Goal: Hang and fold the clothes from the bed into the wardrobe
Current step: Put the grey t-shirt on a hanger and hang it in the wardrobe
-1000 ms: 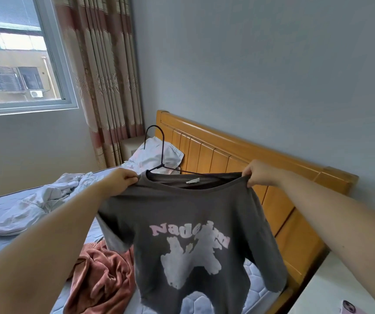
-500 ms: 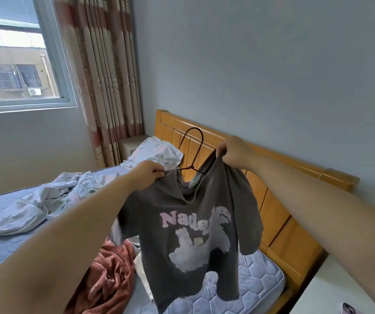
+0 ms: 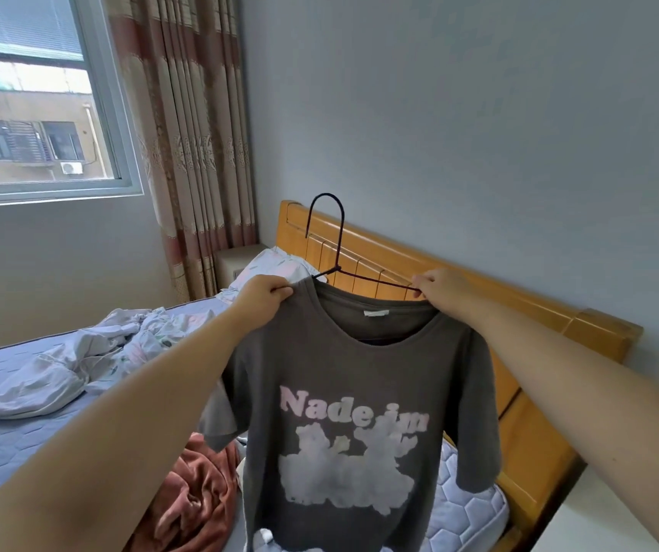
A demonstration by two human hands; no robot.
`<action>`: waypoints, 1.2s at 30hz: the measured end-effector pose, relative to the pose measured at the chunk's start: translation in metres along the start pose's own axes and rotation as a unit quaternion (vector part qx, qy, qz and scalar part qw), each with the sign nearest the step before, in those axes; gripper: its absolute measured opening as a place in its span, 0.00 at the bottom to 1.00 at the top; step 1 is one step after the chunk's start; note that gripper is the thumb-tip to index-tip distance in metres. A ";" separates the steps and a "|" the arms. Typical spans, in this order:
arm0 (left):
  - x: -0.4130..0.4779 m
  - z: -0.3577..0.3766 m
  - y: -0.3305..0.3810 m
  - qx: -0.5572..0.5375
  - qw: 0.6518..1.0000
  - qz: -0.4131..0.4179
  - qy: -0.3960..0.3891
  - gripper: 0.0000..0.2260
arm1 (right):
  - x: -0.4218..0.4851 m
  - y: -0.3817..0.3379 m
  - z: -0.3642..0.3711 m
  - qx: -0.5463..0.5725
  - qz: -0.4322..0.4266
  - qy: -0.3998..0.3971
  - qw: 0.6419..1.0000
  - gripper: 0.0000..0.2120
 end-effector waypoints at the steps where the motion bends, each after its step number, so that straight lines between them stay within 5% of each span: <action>1: 0.000 -0.002 -0.001 -0.004 1.000 -0.003 0.009 0.09 | -0.001 0.004 -0.004 -0.004 0.001 -0.004 1.000 0.20; 10: 0.001 0.013 0.012 0.015 1.000 -0.002 0.003 0.10 | -0.015 -0.013 0.010 -0.062 -0.070 -0.036 0.995 0.15; 26: -0.013 0.004 0.010 0.125 0.982 0.048 -0.132 0.09 | -0.012 -0.022 0.000 0.041 -0.086 0.034 0.995 0.15; 36: -0.008 0.010 0.035 0.127 0.989 0.054 0.045 0.10 | -0.012 -0.026 -0.017 0.052 -0.111 0.057 0.991 0.15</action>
Point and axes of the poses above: each hand's wrist, its own x-axis towards the middle knuckle, its own z-axis out of the palm, y = z × x, the point moved 2 cm from there along x, towards the middle knuckle, and after that the axes turned 4 degrees about z, right-handed, at the moved point
